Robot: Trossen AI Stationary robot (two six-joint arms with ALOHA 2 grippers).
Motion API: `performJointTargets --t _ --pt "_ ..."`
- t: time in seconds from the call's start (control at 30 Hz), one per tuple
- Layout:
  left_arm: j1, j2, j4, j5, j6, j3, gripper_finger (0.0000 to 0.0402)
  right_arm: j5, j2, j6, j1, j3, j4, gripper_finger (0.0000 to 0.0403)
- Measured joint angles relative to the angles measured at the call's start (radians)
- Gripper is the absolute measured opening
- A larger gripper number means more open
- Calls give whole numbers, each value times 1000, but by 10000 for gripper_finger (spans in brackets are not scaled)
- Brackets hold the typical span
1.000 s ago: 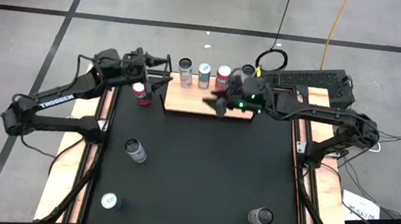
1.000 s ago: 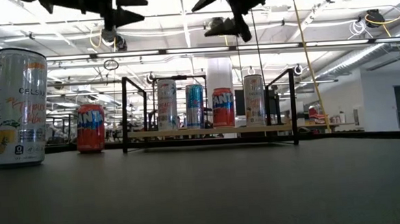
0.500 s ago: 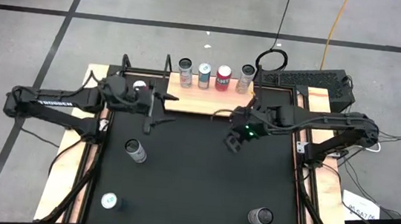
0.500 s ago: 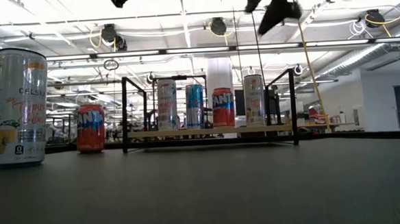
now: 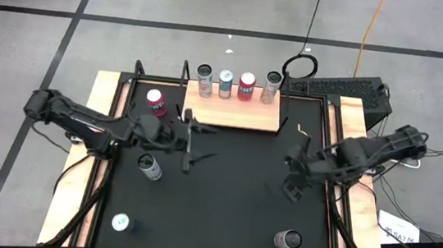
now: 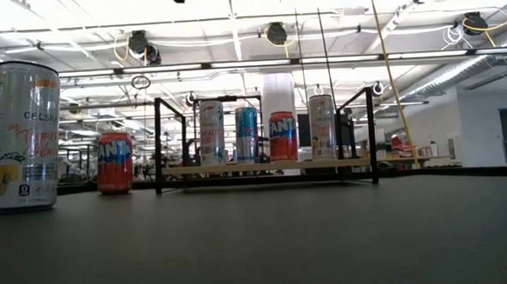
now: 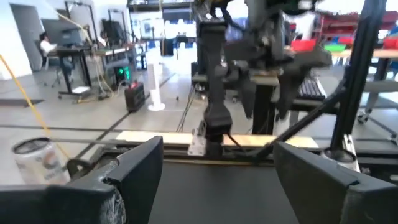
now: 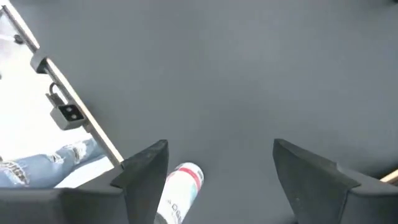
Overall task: Place canned beverage on shelf
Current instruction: Put the white-pink soda can on the shelf aligned with the other white-pink soda can
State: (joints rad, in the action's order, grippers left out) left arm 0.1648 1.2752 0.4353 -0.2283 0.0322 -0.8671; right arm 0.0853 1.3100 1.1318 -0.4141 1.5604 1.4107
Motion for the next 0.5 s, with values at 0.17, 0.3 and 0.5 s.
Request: performJointTargets --t 0.17,0.3,0.5 --pt "104 94 -11 -82 0 -70 299 52 -10 54 -100 0 -6 274" --pt "169 125 -99 -225 -31 -132 299 101 -2 103 -156 0 -3 274" --pt "234 118 -472 -387 -270 -271 299 182 6 187 -239 0 -7 274"
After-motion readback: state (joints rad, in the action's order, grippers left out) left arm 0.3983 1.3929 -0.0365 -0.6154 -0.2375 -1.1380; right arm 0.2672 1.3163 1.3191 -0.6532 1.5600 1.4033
